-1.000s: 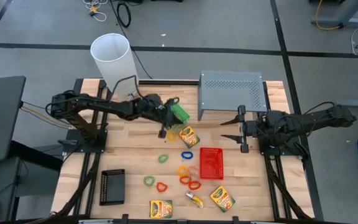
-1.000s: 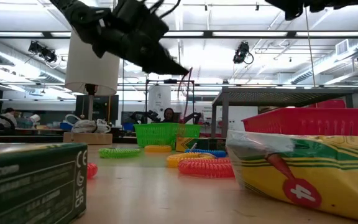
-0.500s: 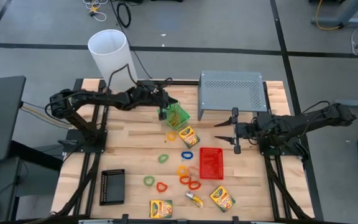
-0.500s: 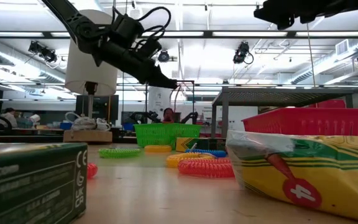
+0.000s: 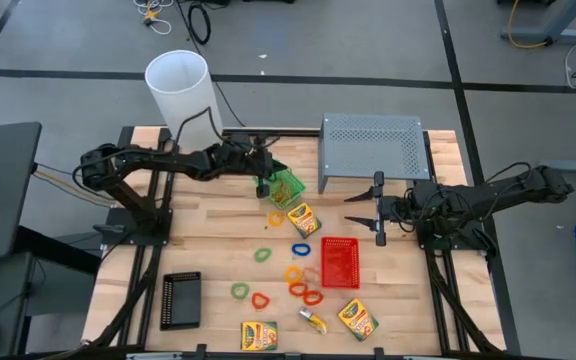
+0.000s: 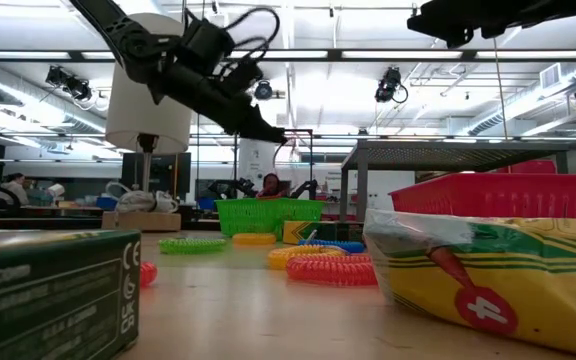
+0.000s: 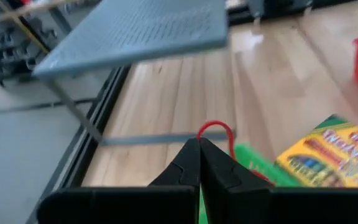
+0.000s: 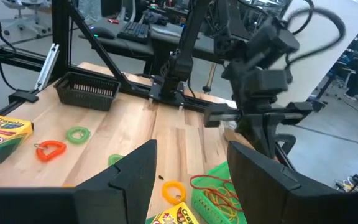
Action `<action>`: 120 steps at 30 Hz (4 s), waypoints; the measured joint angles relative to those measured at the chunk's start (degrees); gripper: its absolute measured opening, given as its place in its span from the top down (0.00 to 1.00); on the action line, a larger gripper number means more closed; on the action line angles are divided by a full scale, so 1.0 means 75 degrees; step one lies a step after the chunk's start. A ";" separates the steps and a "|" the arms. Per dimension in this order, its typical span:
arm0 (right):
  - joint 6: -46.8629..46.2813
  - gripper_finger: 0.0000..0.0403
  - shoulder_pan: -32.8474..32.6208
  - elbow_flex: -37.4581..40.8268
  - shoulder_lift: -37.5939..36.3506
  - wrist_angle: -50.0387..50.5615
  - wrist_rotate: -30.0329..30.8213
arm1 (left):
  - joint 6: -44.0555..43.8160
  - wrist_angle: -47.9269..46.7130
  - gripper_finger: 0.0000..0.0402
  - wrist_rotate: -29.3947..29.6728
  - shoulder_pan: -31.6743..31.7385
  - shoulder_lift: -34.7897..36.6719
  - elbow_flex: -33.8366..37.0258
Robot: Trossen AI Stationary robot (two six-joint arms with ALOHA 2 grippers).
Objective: Pick & Place Office Desk Supplies
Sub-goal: Put the red rubber band into the green bin, then put the blue spring keychain into the red bin
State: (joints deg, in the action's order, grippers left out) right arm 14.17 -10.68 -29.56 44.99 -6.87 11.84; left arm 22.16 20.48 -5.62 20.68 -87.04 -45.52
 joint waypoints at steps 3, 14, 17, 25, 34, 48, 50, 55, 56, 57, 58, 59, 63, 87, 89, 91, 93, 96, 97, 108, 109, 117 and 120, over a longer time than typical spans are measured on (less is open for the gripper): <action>0.0003 0.49 0.0000 0.0000 0.0000 -0.0023 0.0000 | 0.0210 0.0273 1.00 0.0436 -0.0459 0.0074 -0.0006; 0.0032 0.49 0.0006 0.0000 0.0000 -0.0030 0.0055 | 0.0698 0.0238 1.00 0.2236 -0.1209 0.0649 -0.0067; 0.0032 0.49 0.0006 0.0000 0.0000 -0.0062 0.0058 | 0.0655 0.0237 1.00 0.2206 -0.1214 0.0704 -0.0182; 0.0045 0.49 0.0006 0.0000 0.0000 -0.0079 0.0121 | 0.0597 0.0189 1.00 0.2210 -0.1287 0.0749 -0.0201; 0.0167 0.49 0.0006 0.0000 0.0000 -0.0111 0.0277 | -0.0032 0.0076 1.00 0.1185 -0.1717 0.0855 -0.0210; 0.0233 0.49 0.0006 0.0000 -0.0003 -0.0252 0.0271 | -0.2090 -0.0319 1.00 -0.1256 -0.1953 0.0723 -0.0181; 0.0233 0.49 0.0006 0.0000 -0.0003 -0.0263 0.0269 | -0.2099 -0.0447 1.00 -0.1221 -0.2025 0.0641 -0.0163; 0.0233 0.49 0.0006 0.0000 -0.0003 -0.0288 0.0250 | -0.1562 -0.0464 1.00 -0.0291 -0.2166 0.0483 -0.0160; 0.0241 0.49 0.0006 0.0000 -0.0003 -0.0287 0.0248 | -0.1537 -0.0394 1.00 -0.0281 -0.2164 0.0483 -0.0161; 0.0262 0.49 0.0006 0.0000 -0.0003 -0.0289 0.0251 | -0.1563 -0.0380 1.00 -0.0289 -0.2161 0.0486 -0.0196; 0.0262 0.49 0.0006 0.0000 -0.0003 -0.0288 0.0251 | -0.1571 -0.0380 1.00 -0.0309 -0.2161 0.0500 -0.0240; 0.0262 0.49 0.0006 0.0000 -0.0003 -0.0290 0.0251 | -0.1589 -0.0388 1.00 -0.0333 -0.2158 0.0522 -0.0290; 0.0261 0.49 0.0006 0.0000 -0.0003 -0.0301 0.0251 | -0.1476 -0.0547 1.00 -0.0389 -0.2152 0.0540 -0.0641; 0.0221 0.49 0.0005 0.0000 0.0000 -0.0240 0.0254 | -0.0348 -0.1903 1.00 0.2150 -0.1245 0.0305 -0.1043; 0.0204 0.49 0.0006 0.0000 0.0000 -0.0228 0.0254 | -0.0395 -0.1950 1.00 0.2150 -0.1243 0.0154 -0.1043; 0.0204 0.49 0.0003 0.0000 0.0000 -0.0205 0.0254 | -0.0537 -0.2134 1.00 0.2144 -0.1199 0.0017 -0.1043; 0.0204 0.49 0.0006 0.0000 0.0000 -0.0204 0.0254 | -0.0711 -0.2159 1.00 0.2144 -0.1187 -0.0179 -0.1043; 0.0199 0.49 0.0006 0.0000 0.0003 -0.0190 0.0254 | -0.0897 -0.2337 0.98 0.2079 -0.1141 -0.0406 -0.1040; 0.0178 0.49 0.0005 0.0000 0.0002 -0.0182 0.0255 | -0.0943 -0.2349 0.97 0.2015 -0.1136 -0.0488 -0.1040; 0.0146 0.49 0.0005 0.0000 0.0003 -0.0127 0.0254 | -0.1608 -0.2606 0.70 0.1809 -0.0877 -0.0671 -0.1043; 0.0146 0.49 0.0004 0.0000 0.0003 -0.0124 0.0254 | -0.1625 -0.2614 0.68 0.1815 -0.0863 -0.0671 -0.1043; -0.0014 0.49 0.0003 0.0000 0.0003 -0.0006 0.0256 | -0.1848 -0.3305 0.48 0.1481 -0.0742 -0.0671 -0.1043; -0.0012 0.49 0.0004 0.0000 0.0003 -0.0009 0.0256 | -0.1802 -0.3334 0.41 0.1405 -0.0770 -0.0671 -0.1043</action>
State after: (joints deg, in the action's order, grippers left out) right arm 14.09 -10.65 -29.56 45.01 -6.94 13.76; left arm 8.64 -4.52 4.91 14.90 -92.07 -53.34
